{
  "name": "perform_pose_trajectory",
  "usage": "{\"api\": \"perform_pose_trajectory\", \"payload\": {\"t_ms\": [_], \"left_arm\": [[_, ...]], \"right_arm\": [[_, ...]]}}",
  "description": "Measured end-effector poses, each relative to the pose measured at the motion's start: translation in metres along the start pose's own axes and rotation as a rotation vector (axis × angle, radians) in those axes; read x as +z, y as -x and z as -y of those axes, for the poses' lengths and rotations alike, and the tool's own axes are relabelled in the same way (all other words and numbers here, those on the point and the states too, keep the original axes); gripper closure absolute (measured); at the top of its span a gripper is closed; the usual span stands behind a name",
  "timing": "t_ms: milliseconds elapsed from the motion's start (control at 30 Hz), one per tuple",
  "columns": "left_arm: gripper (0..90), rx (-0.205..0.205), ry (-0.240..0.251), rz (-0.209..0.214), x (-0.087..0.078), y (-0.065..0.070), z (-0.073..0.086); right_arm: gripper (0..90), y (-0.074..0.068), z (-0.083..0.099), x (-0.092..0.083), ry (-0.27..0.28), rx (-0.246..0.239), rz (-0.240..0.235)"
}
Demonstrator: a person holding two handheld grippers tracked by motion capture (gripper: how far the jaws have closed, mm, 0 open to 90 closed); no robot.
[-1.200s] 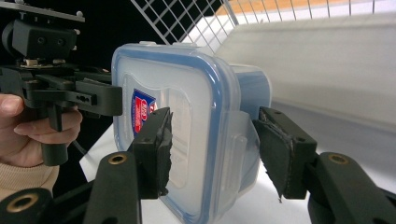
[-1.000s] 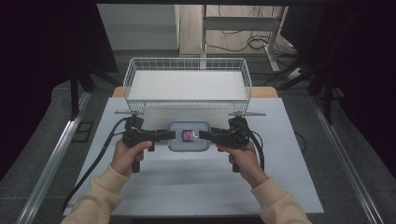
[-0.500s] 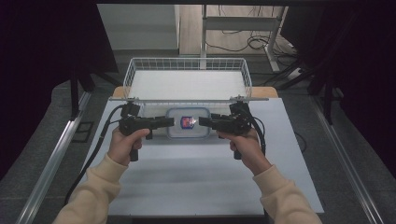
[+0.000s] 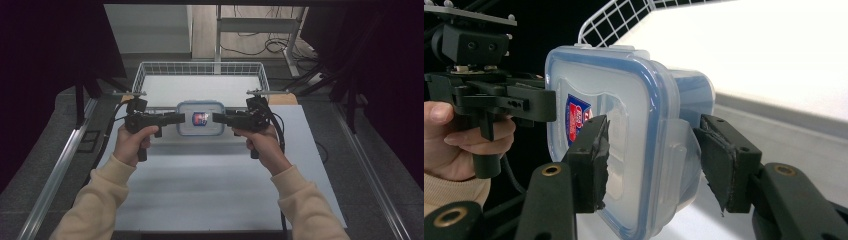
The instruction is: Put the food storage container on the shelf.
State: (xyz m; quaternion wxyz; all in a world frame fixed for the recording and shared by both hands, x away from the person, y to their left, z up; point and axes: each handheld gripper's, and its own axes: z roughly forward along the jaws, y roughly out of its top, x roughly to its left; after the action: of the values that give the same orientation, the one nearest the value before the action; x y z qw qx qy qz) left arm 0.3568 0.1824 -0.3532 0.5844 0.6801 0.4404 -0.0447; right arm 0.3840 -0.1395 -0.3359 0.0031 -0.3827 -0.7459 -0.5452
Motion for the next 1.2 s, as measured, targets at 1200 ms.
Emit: {"api": "perform_pose_trajectory", "payload": {"t_ms": [1200], "left_arm": [[54.1,-0.068,-0.020,0.004,0.031,-0.059,-0.089]], "right_arm": [[47.2,0.055,-0.092,0.043,-0.064,0.041,0.014]]}}
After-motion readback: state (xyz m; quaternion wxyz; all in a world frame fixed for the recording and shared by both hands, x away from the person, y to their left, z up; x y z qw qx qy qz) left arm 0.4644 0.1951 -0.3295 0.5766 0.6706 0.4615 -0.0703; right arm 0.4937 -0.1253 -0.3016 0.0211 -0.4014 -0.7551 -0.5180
